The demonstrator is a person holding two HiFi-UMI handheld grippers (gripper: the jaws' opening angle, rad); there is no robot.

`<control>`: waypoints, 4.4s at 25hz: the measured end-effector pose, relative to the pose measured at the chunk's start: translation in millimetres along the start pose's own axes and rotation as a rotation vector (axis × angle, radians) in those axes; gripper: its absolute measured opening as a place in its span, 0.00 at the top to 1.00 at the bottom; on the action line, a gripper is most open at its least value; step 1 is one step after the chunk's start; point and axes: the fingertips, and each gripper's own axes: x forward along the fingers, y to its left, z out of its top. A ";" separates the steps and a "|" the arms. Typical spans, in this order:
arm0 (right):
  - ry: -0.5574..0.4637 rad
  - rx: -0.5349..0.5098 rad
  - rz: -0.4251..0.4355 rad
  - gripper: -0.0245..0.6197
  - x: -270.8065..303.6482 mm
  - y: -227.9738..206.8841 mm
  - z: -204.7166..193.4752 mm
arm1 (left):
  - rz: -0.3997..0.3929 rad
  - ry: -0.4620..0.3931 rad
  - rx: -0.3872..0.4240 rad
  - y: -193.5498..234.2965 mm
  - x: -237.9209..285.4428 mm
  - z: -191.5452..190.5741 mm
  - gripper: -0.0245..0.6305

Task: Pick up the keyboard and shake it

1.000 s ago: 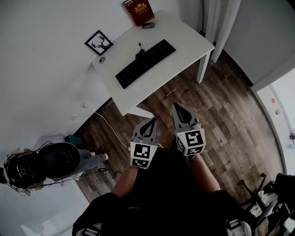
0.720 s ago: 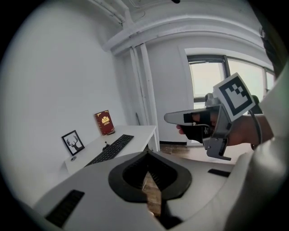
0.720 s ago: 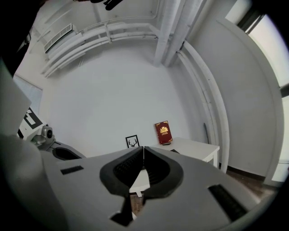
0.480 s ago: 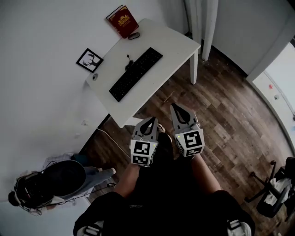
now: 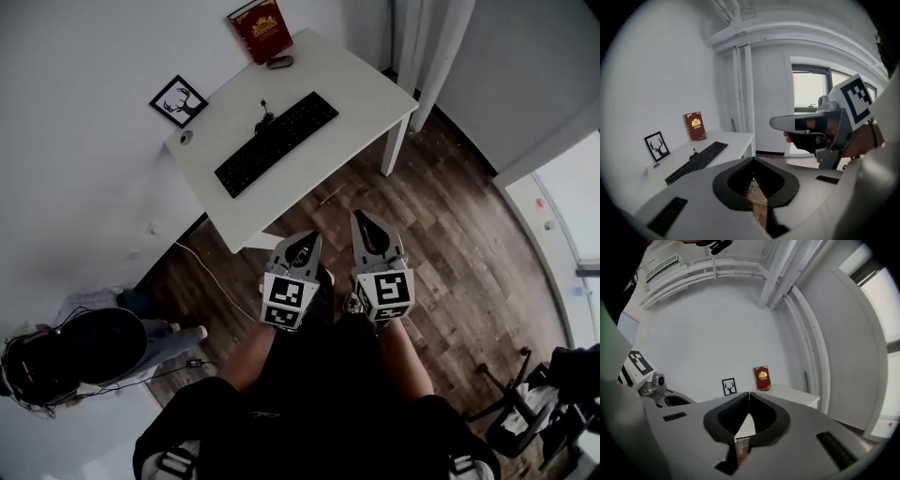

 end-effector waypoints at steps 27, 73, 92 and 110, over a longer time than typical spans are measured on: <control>0.290 -0.165 0.357 0.93 255.5 125.0 -46.6 | 0.226 0.194 -0.374 294.6 29.0 -103.1 0.96; 0.506 -0.333 0.633 0.93 427.8 96.1 -66.9 | 0.120 0.656 -0.467 407.9 115.4 -189.5 0.47; 0.728 -0.661 0.575 0.59 435.0 -76.9 -87.9 | 0.369 0.489 -0.213 392.2 93.3 -157.3 0.47; 1.087 -0.078 1.121 0.52 405.5 -102.2 -175.1 | 0.415 0.579 -0.088 377.4 96.7 -141.0 0.47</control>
